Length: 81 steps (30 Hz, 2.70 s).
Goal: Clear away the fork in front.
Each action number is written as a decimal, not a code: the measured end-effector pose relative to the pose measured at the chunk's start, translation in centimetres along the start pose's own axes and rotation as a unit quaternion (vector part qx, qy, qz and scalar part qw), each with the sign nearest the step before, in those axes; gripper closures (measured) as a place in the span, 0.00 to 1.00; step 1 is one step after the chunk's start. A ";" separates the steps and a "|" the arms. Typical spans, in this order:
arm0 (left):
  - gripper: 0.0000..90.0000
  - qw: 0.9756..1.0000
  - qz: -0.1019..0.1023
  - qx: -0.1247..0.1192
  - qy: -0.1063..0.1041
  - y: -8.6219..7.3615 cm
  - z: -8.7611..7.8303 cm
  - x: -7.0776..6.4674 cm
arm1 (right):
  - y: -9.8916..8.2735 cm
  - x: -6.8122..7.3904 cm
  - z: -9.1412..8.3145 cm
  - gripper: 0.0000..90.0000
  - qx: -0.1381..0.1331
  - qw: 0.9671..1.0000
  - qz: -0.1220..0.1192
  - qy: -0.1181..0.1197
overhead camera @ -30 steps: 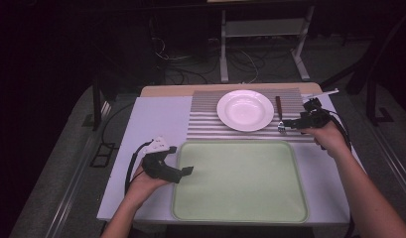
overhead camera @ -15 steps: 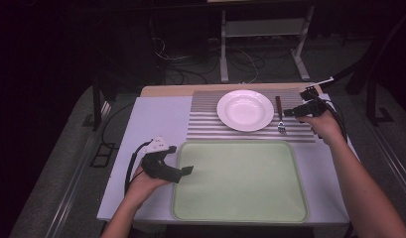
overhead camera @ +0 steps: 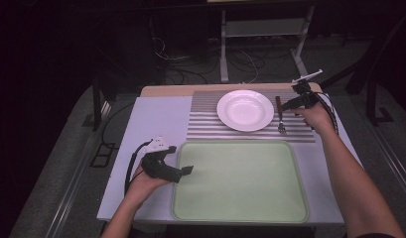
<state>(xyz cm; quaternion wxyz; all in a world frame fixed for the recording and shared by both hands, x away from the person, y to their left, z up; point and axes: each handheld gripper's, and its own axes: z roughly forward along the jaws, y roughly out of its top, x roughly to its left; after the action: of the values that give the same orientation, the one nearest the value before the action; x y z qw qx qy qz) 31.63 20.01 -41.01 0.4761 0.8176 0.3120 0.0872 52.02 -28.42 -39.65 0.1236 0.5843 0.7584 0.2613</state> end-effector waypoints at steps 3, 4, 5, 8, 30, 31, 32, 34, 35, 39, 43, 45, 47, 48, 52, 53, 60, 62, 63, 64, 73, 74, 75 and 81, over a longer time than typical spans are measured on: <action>0.00 1.000 -0.001 0.001 0.000 0.0 0.0 0.0 | 0.5 0.0 0.3 0.60 0.007 1.000 0.000 -0.001; 0.00 1.000 -0.002 0.001 0.000 0.0 0.0 0.0 | 0.8 0.0 0.4 0.60 0.013 1.000 0.002 -0.001; 0.00 1.000 -0.002 0.001 0.000 0.0 0.1 0.0 | 1.1 0.0 0.6 0.62 0.016 1.000 0.003 0.001; 0.00 1.000 -0.001 0.001 -0.001 0.0 0.1 0.0 | 1.8 -0.2 1.1 0.64 0.035 0.999 0.014 0.005; 0.00 1.000 -0.001 0.001 -0.003 0.0 0.1 0.0 | 3.0 0.1 5.4 0.72 0.132 0.991 0.036 -0.011; 0.00 1.000 -0.001 0.001 -0.003 0.0 0.1 0.0 | 3.1 0.2 5.4 0.72 0.133 0.990 0.037 -0.012; 0.00 1.000 -0.002 0.001 -0.003 0.0 0.1 0.0 | 3.1 0.3 5.4 0.72 0.134 0.990 0.032 -0.015; 0.00 1.000 -0.002 0.001 -0.003 0.0 0.1 -0.1 | 3.2 0.4 5.5 0.73 0.136 0.990 0.030 -0.019; 0.00 1.000 -0.001 0.001 -0.003 0.0 0.1 -0.1 | 3.3 0.4 5.6 0.75 0.138 0.990 0.033 -0.021; 0.00 1.000 -0.002 0.002 -0.003 0.0 0.1 -0.1 | 3.3 0.3 5.6 0.79 0.141 0.989 0.038 -0.026; 0.00 1.000 -0.001 0.002 -0.003 0.0 0.1 -0.1 | 3.2 0.2 5.5 0.84 0.135 0.990 0.039 -0.031; 0.00 1.000 -0.001 0.002 -0.003 0.0 0.1 -0.1 | 3.1 0.2 5.5 0.84 0.134 0.990 0.038 -0.031; 0.00 1.000 -0.001 0.002 -0.002 0.0 0.1 -0.2 | 3.1 0.3 5.5 0.85 0.132 0.990 0.036 -0.032; 0.00 1.000 0.000 0.003 -0.002 0.0 0.1 -0.2 | 3.0 0.2 5.5 0.85 0.130 0.990 0.035 -0.031; 0.00 1.000 -0.001 0.002 -0.003 -0.1 0.1 -0.2 | 2.7 0.1 5.3 0.85 0.116 0.992 0.040 -0.027; 0.00 1.000 -0.002 0.002 -0.003 -0.2 0.1 -0.1 | 2.5 0.0 5.3 0.85 0.111 0.993 0.042 -0.025; 0.00 1.000 -0.005 -0.001 -0.002 -0.1 0.0 -0.1 | 2.1 -0.9 4.3 0.85 0.082 0.995 0.058 0.000; 0.00 1.000 -0.006 -0.001 -0.002 -0.2 0.0 0.0 | 2.1 -1.1 3.6 0.85 0.071 0.996 0.059 0.003; 0.00 1.000 -0.006 -0.001 -0.002 -0.1 0.0 0.0 | 2.1 -1.2 3.2 0.85 0.066 0.996 0.056 0.005; 0.00 1.000 -0.006 -0.002 -0.002 -0.1 0.0 0.0 | 2.1 -1.3 2.8 0.85 0.059 0.997 0.056 0.007; 0.00 1.000 -0.005 -0.002 -0.005 -0.2 0.1 -0.1 | 1.1 -1.7 -1.5 0.85 -0.004 0.998 0.045 0.034; 0.00 1.000 -0.005 -0.002 -0.005 -0.2 0.1 -0.1 | 1.0 -1.6 -2.0 0.85 -0.011 0.998 0.039 0.040; 0.00 1.000 -0.006 -0.002 -0.005 -0.2 0.1 -0.1 | 0.8 -1.5 -2.4 0.85 -0.019 0.998 0.035 0.046; 0.00 1.000 -0.006 -0.004 -0.005 -0.1 0.0 -0.1 | -0.5 -0.1 -4.8 0.85 -0.056 0.996 0.011 0.063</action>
<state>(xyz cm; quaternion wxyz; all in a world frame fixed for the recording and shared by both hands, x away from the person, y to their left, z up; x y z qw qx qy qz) 31.49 19.97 -41.14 0.4814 0.8143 0.3138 0.0815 49.27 -29.87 -35.92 0.1050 0.5672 0.7424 0.3406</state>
